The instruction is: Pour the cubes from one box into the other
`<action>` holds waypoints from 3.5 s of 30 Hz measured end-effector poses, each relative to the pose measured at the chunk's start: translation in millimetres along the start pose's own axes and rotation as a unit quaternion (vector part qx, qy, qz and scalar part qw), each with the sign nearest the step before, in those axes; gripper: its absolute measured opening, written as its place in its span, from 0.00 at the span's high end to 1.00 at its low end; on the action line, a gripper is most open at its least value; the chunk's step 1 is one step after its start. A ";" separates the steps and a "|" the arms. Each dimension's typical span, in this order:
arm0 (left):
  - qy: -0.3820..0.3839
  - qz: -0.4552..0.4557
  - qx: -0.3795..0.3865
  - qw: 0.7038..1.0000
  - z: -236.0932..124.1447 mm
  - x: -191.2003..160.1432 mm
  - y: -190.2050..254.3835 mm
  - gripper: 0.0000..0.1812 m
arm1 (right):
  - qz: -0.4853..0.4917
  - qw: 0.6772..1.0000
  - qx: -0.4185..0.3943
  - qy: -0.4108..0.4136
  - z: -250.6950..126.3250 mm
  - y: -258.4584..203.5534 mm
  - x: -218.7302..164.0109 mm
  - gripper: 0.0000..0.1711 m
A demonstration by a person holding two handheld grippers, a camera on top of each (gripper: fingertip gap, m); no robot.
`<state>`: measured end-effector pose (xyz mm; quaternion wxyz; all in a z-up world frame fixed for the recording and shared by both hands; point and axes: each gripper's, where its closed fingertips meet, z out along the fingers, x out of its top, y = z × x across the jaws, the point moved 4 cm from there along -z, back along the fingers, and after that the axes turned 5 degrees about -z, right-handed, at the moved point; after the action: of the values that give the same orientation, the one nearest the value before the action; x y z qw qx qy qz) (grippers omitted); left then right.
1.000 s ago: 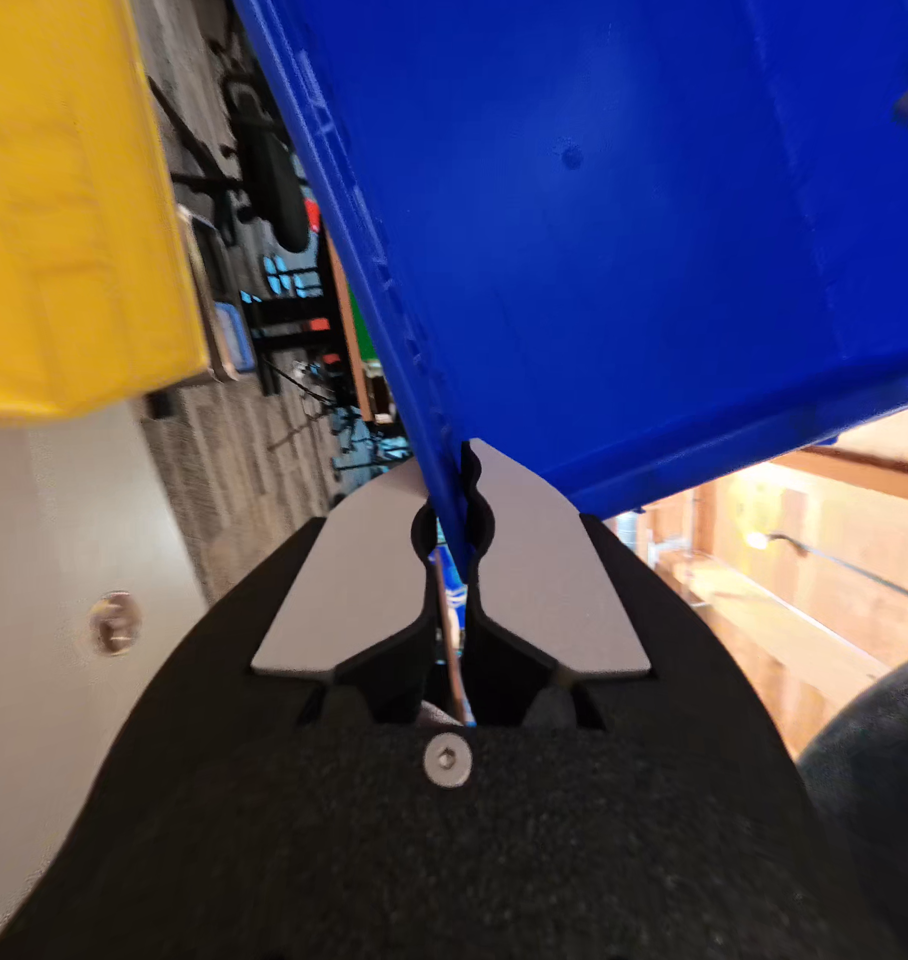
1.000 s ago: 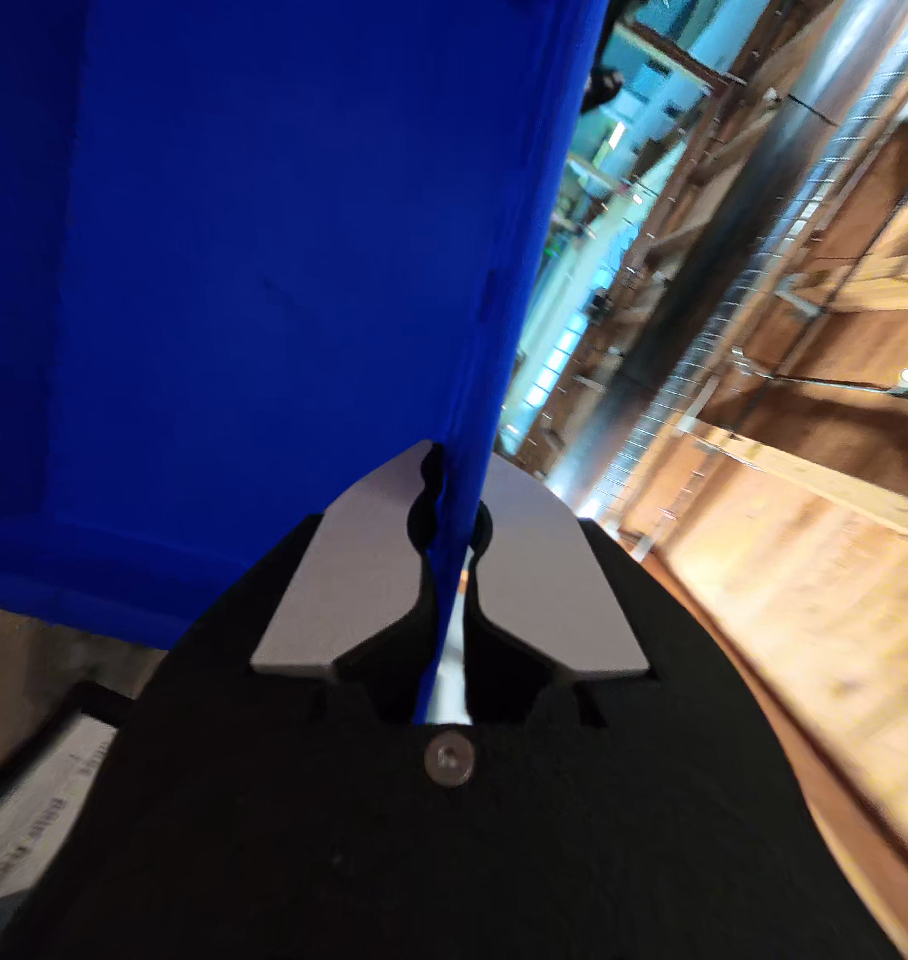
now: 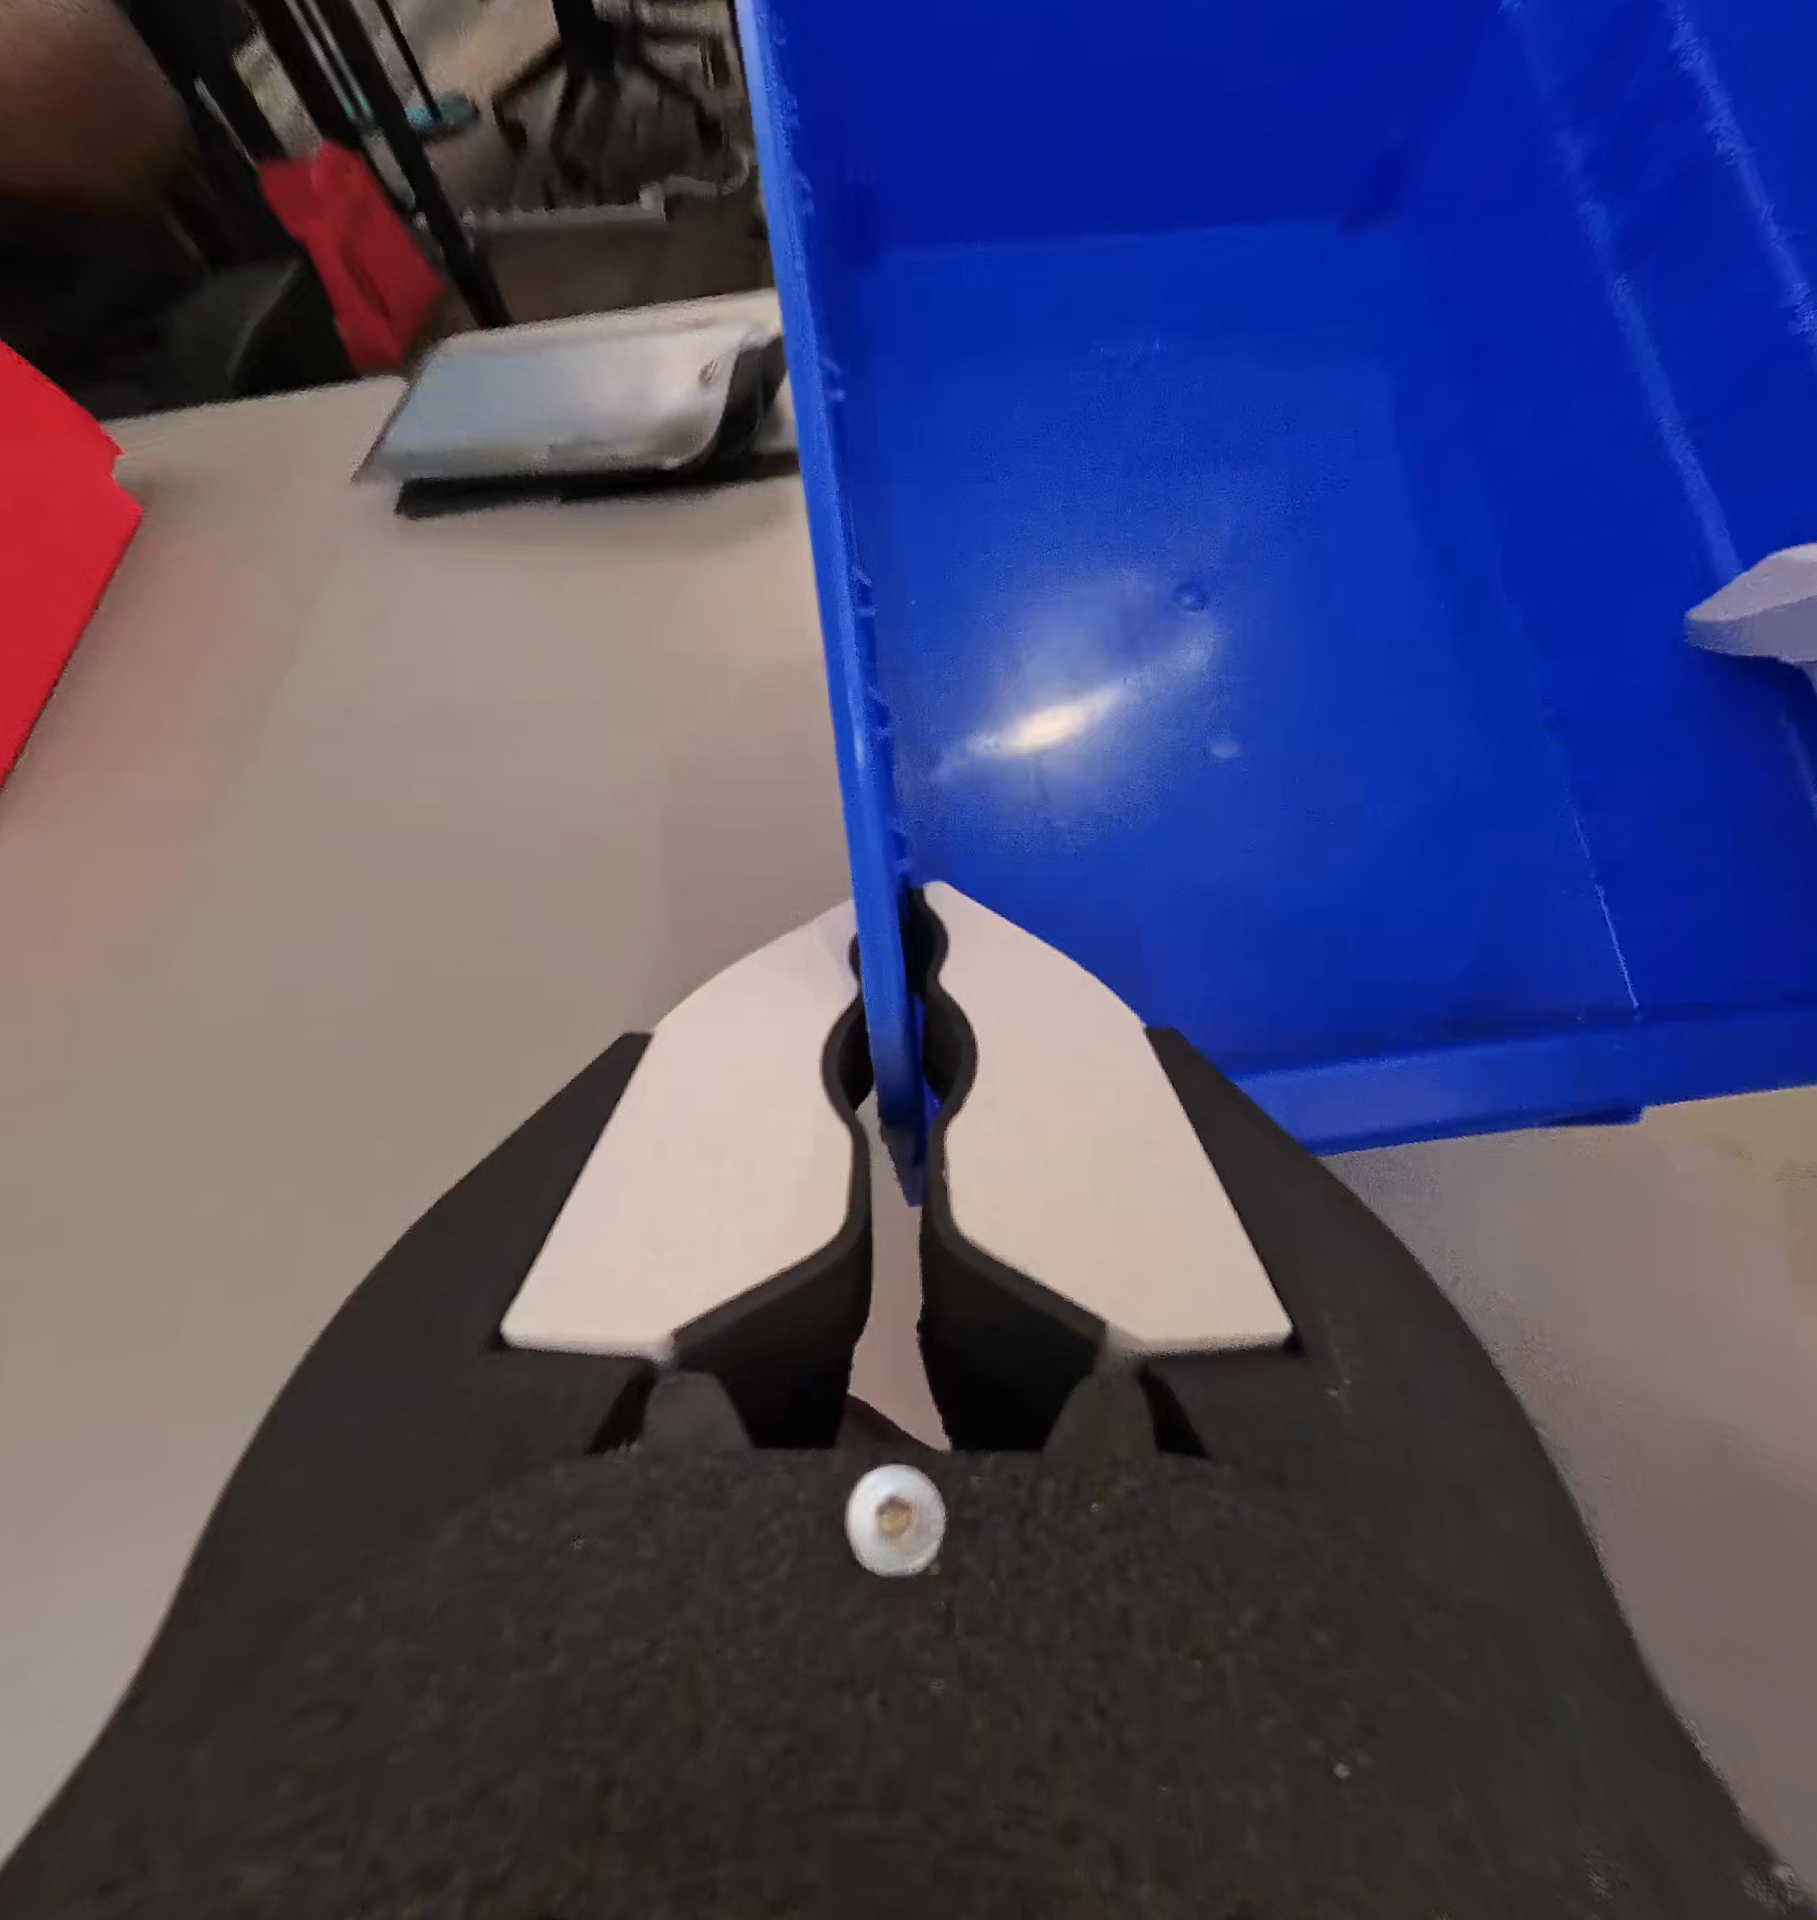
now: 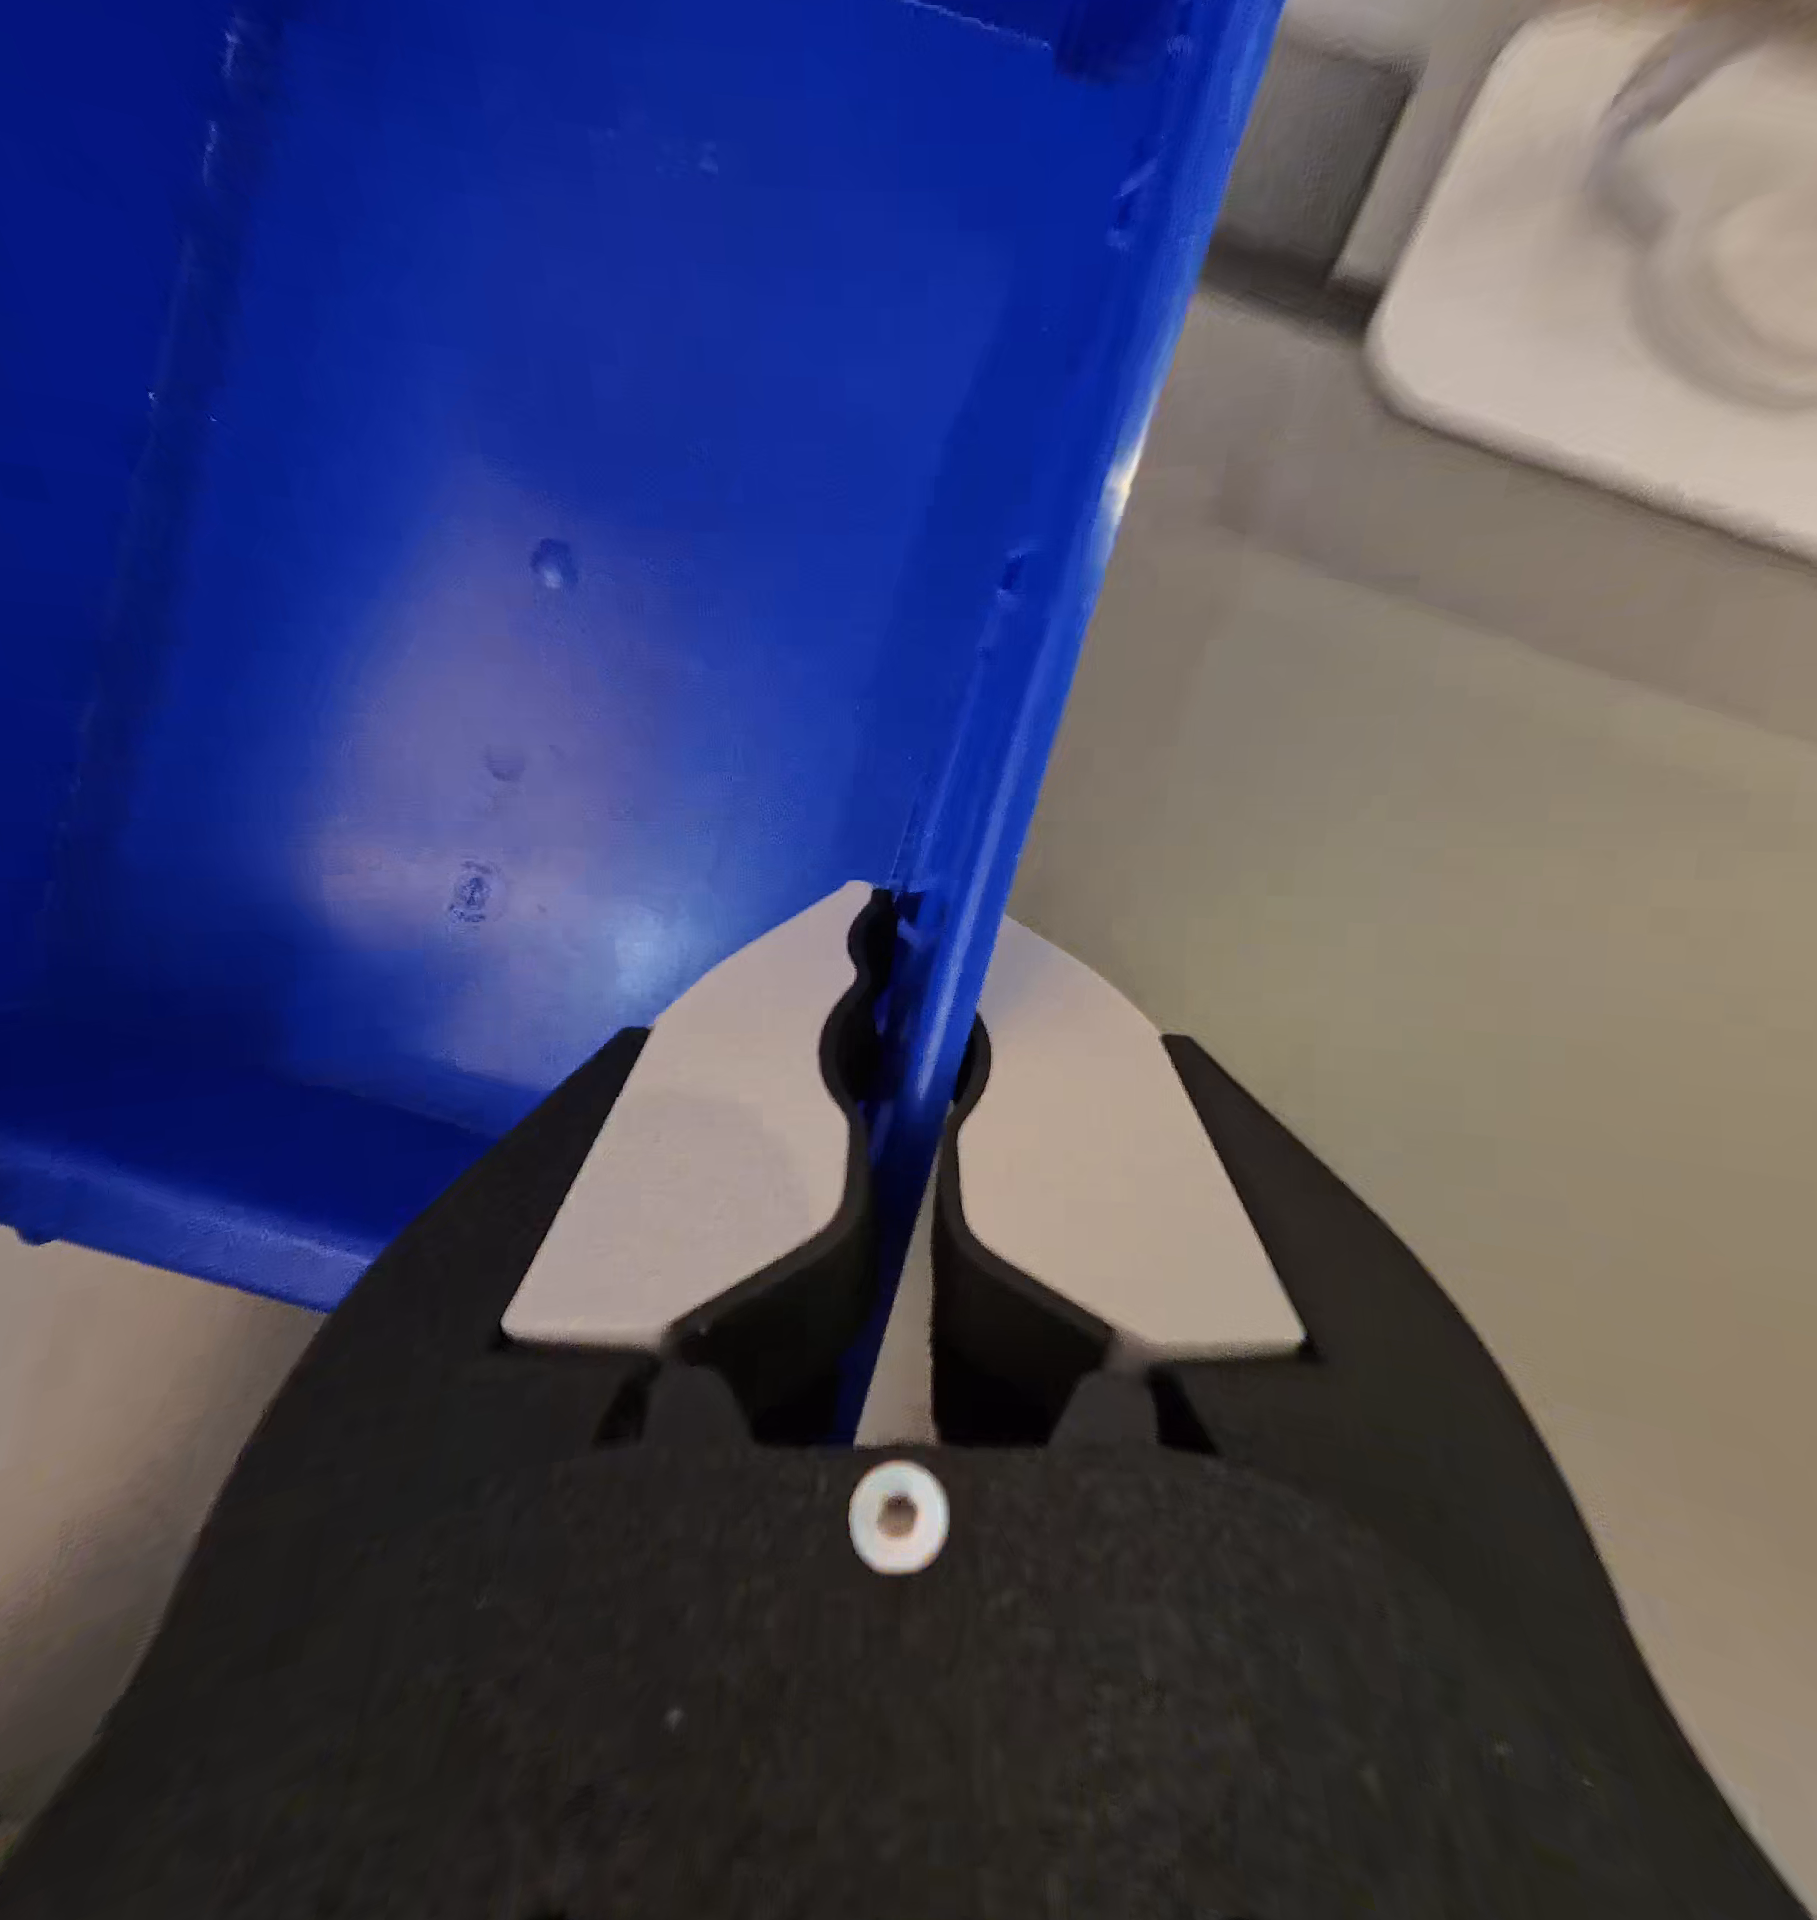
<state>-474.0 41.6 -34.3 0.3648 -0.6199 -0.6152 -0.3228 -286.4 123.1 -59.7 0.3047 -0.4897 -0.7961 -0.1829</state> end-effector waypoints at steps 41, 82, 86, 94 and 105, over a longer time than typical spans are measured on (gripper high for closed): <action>0.062 -0.211 -0.081 0.972 -80.3 -67.5 10.5 0.73 | 0.049 0.967 -0.053 0.243 -206.9 299.1 -244.3 0.69; 0.069 -0.077 -0.137 0.985 -60.2 -111.9 117.9 0.75 | -0.033 0.909 -0.356 0.214 -244.9 388.7 -294.9 0.67; 0.065 -0.017 -0.234 0.970 -65.7 -106.2 222.8 0.75 | -0.061 0.876 -0.424 0.220 -248.6 383.4 -296.3 0.70; 0.016 0.092 -0.371 0.924 -61.5 -83.7 444.3 0.74 | 0.073 0.933 -0.306 0.177 -224.1 402.7 -319.3 0.62; 0.000 0.035 -0.282 0.959 20.0 -48.1 580.7 0.77 | 0.123 0.928 -0.297 0.190 -230.5 423.5 -331.1 0.64</action>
<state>102.9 46.6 -117.6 0.1864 -0.7190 -0.4767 -0.4703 272.4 -42.0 -110.3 0.3109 -0.6081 -0.5664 -0.4612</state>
